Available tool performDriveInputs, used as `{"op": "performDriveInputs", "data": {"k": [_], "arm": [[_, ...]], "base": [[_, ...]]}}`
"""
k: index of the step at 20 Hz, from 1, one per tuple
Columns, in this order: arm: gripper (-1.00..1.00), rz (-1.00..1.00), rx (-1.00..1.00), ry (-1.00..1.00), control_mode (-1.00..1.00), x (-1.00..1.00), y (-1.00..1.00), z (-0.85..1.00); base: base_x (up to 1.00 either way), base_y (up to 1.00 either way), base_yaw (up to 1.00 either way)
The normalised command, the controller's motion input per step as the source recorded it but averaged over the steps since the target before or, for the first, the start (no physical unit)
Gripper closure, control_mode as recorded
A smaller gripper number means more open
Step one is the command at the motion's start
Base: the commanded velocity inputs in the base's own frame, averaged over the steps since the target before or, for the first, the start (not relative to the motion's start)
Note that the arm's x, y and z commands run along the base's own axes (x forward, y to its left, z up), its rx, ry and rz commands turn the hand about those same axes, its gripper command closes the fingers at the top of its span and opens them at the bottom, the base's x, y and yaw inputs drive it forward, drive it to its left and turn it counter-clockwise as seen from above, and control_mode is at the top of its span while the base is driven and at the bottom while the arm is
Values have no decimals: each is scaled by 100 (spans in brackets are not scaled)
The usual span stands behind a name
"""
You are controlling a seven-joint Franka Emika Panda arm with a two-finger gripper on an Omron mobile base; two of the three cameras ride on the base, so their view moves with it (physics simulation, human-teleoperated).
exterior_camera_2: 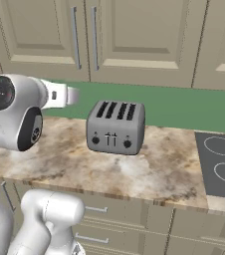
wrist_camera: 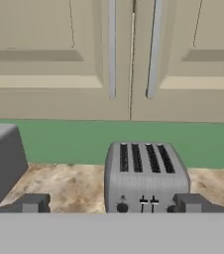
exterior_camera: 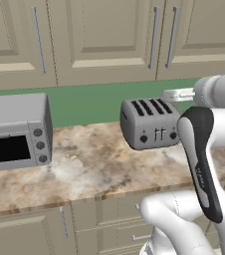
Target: Get the candle and the wine from the cabinet and move them to the dining counter.
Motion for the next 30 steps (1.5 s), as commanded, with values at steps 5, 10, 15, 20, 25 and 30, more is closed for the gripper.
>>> {"op": "performDriveInputs", "data": {"k": [5, 10, 15, 20, 25, 30], "arm": [[-100, 0, 0, -16, -100, -23, 0, 53], [-100, -1, 0, -15, -100, -5, 5, 21], [-100, -6, 0, -14, -100, 0, 12, 1], [-100, -10, 0, -9, -100, 12, 17, 2], [-100, -5, 0, -7, -100, 16, 6, 3], [-100, 0, 0, -5, -100, 0, 0, 0]], "base": [[0, 0, 0], [0, 0, 0], [0, 0, 0], [0, 0, 0], [0, 0, 0], [0, 0, 0]]}}
